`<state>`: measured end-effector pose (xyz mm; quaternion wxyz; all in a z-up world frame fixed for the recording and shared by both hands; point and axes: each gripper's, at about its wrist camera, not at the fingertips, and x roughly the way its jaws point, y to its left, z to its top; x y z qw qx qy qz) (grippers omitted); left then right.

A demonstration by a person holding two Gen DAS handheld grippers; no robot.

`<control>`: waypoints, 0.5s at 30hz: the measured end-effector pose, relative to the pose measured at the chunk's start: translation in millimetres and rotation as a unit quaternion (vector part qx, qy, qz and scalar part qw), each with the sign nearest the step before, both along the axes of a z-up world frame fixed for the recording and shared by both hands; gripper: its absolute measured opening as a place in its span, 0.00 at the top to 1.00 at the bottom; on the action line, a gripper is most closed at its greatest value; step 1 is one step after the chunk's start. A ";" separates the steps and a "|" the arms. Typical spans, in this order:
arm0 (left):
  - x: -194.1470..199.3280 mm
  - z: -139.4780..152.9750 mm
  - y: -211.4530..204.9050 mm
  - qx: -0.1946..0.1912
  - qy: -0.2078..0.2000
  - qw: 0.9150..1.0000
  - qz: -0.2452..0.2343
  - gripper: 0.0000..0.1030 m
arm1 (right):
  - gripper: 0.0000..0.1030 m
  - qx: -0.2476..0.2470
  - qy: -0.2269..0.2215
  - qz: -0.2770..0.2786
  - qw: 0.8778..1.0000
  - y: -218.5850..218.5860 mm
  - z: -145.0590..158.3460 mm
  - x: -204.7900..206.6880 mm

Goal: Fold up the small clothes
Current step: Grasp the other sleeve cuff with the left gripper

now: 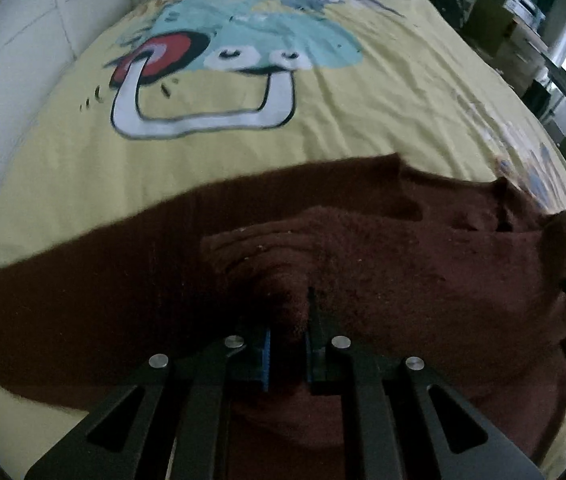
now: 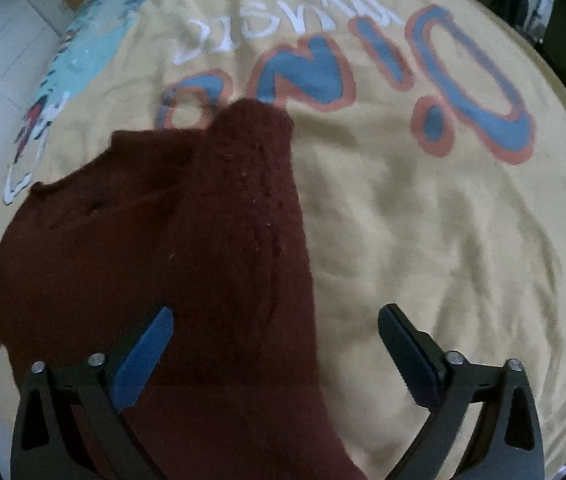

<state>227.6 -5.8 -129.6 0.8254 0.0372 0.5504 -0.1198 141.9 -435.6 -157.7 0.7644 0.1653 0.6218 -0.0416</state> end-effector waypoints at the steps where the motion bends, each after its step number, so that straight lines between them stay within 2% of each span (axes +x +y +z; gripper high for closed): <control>1: 3.7 -0.7 4.3 -0.003 0.005 1.000 0.002 0.91 | 0.43 -0.008 0.007 0.000 1.000 0.2 -3.3 1.2; 3: 2.8 -4.8 7.6 -0.006 0.012 1.000 -0.001 0.91 | 0.68 0.011 0.004 -0.005 1.000 -1.9 -5.1 0.6; 5: 2.0 -3.0 8.0 -0.004 0.009 1.000 -0.006 0.91 | 0.80 0.010 0.001 -0.012 1.000 -4.9 -2.7 -0.3; 7: 1.9 -0.5 6.5 -0.008 0.007 1.000 -0.009 0.91 | 0.84 0.001 -0.006 -0.018 1.000 -8.5 3.4 -2.6; 11: -3.0 0.9 -3.9 -0.004 -0.001 1.000 -0.022 0.90 | 0.84 -0.028 -0.027 -0.034 0.999 -15.0 19.1 -10.3; 15: -0.7 -22.1 -4.5 0.024 0.017 0.999 -0.019 0.89 | 0.84 -0.052 0.003 -0.019 0.998 -12.1 -0.2 -8.2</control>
